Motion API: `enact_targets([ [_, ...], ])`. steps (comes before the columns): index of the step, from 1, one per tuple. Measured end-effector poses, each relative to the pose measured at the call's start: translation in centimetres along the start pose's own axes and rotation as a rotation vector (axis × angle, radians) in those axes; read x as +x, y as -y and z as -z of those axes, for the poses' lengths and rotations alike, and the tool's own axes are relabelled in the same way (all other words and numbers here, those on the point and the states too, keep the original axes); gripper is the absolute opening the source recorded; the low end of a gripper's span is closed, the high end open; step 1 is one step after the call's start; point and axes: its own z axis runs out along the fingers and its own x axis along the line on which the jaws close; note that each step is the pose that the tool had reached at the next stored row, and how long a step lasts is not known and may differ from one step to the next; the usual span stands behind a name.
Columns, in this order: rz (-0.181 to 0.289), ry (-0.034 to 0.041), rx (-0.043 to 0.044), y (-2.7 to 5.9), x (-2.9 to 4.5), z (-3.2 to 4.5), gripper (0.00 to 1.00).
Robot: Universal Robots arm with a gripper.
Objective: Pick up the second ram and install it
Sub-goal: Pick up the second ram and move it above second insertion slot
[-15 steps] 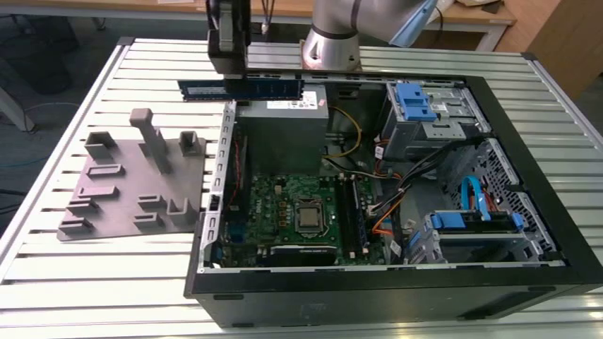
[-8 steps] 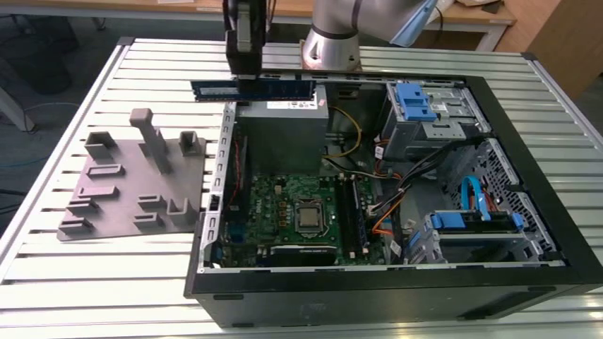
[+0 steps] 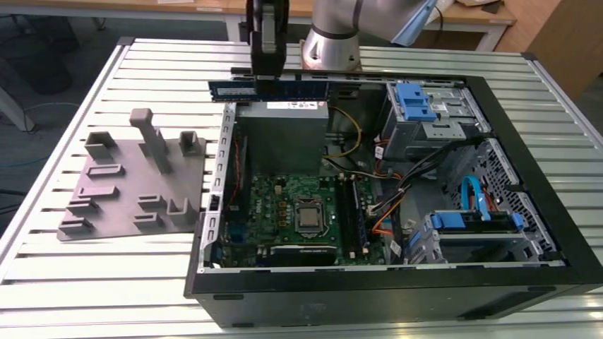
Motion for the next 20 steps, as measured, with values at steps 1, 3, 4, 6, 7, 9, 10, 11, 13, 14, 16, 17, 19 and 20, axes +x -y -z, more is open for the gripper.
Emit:
enact_targets([
  [1, 0.0, -0.0001, -0.0001, 0.19, 0.01, 0.01, 0.11],
  [3, 0.0, 0.0, -0.0006, 0.81, 0.04, 0.04, 0.11],
  [4, 0.0, 0.0, -0.0009, 1.05, 0.05, 0.06, 0.11],
  [6, 0.0, 0.0, -0.0009, 1.29, 0.07, 0.07, 0.11],
  [7, 0.0, 0.0001, -0.0009, 1.44, 0.07, 0.07, 0.11],
  [9, 0.0, 0.0001, -0.001, 1.83, 0.09, 0.09, 0.11],
  [10, 0.0, 0.0001, -0.0012, 2.1, 0.1, 0.11, 0.11],
  [11, 0.0, 0.0001, -0.0013, 2.31, 0.11, 0.13, 0.11],
  [13, 0.0, 0.0002, -0.0014, 2.6, 0.13, 0.14, 0.11],
  [14, 0.0, 0.0002, -0.0013, 2.74, 0.13, 0.14, 0.11],
  [16, 0.0, 0.0002, -0.0016, 3.11, 0.15, 0.15, 0.11],
  [17, 0.0, 0.0003, -0.0019, 3.34, 0.16, 0.15, 0.11],
  [19, 0.0, 0.0003, -0.0032, 3.92, 0.19, 0.12, 0.11],
  [20, 0.0, 0.0004, -0.0042, 4.28, 0.21, 0.06, 0.11],
])
